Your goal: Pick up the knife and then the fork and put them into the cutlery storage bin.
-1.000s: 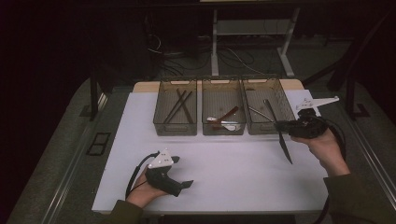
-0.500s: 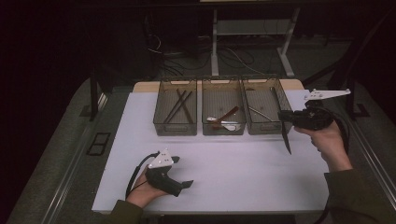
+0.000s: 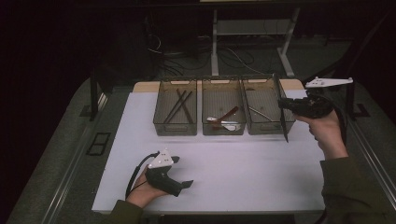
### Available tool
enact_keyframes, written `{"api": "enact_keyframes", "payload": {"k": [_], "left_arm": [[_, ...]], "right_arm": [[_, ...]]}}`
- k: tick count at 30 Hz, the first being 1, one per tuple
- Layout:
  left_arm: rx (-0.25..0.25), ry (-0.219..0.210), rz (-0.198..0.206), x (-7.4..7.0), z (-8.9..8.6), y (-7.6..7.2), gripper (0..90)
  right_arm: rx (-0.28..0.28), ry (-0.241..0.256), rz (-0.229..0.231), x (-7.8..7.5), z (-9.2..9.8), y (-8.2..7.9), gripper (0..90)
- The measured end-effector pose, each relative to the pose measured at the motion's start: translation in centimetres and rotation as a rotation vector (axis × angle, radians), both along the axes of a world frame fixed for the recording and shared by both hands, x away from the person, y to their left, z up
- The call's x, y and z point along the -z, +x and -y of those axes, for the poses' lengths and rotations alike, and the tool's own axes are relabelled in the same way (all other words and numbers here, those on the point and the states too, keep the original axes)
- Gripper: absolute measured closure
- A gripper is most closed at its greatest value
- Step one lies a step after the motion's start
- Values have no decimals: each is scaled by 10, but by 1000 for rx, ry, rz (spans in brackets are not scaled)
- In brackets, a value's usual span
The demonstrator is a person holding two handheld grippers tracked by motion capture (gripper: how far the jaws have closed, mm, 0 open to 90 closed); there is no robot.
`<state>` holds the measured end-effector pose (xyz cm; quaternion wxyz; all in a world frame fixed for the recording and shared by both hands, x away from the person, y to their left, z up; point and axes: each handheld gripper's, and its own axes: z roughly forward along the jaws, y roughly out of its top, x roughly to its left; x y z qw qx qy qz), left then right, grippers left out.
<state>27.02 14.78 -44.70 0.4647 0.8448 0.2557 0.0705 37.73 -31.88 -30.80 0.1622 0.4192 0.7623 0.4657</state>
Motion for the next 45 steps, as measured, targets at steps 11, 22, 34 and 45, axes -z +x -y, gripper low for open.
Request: {"api": "enact_keyframes", "payload": {"k": [11,22,34,45], "left_arm": [[-2,-4,0,0,-1,0,0],[0,-3,-3,0,0,0,0],[5,-8,-5,0,0,-1,0],[7,-9,-6,-1,1,-2,0]], "right_arm": [[75,-28,42,-25,-8,44,795],[140,-104,-53,-2,-13,90,794],[145,-214,-200,29,-20,112,794],[135,-285,-251,43,-27,118,794]]}}
